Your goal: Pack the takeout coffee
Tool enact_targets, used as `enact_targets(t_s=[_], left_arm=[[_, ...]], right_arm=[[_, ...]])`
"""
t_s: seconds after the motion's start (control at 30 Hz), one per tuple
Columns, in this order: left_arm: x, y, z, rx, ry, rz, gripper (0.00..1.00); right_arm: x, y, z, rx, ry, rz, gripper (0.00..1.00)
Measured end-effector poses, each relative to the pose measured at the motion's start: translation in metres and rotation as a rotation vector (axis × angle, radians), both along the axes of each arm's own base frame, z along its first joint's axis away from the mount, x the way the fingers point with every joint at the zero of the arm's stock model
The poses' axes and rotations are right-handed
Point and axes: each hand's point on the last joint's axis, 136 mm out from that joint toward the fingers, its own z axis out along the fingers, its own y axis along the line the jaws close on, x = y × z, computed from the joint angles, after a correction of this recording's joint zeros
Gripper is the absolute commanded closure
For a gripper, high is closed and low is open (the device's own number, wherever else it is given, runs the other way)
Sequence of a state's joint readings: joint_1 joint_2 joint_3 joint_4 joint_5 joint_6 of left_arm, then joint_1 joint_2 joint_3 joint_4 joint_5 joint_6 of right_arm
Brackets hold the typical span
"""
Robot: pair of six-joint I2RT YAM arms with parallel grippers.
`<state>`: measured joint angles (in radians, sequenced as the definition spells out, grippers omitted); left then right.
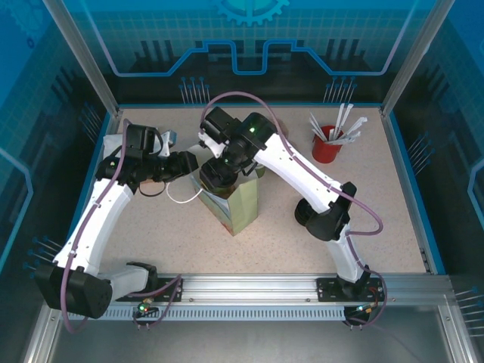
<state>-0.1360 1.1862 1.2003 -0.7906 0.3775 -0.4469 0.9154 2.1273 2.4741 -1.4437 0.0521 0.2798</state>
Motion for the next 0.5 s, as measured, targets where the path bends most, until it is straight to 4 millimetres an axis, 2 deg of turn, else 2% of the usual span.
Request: enact_targets(t_s=[0.17, 0.5], left_arm=[[-0.001, 0.003, -0.003, 0.016, 0.013, 0.012, 0.50], [-0.001, 0.005, -0.004, 0.027, 0.013, 0.021, 0.50]], right_arm=[[-0.002, -0.012, -0.011, -0.067, 0.013, 0.003, 0.22], [-0.002, -0.025, -0.018, -0.122, 0.030, 0.001, 0.22]])
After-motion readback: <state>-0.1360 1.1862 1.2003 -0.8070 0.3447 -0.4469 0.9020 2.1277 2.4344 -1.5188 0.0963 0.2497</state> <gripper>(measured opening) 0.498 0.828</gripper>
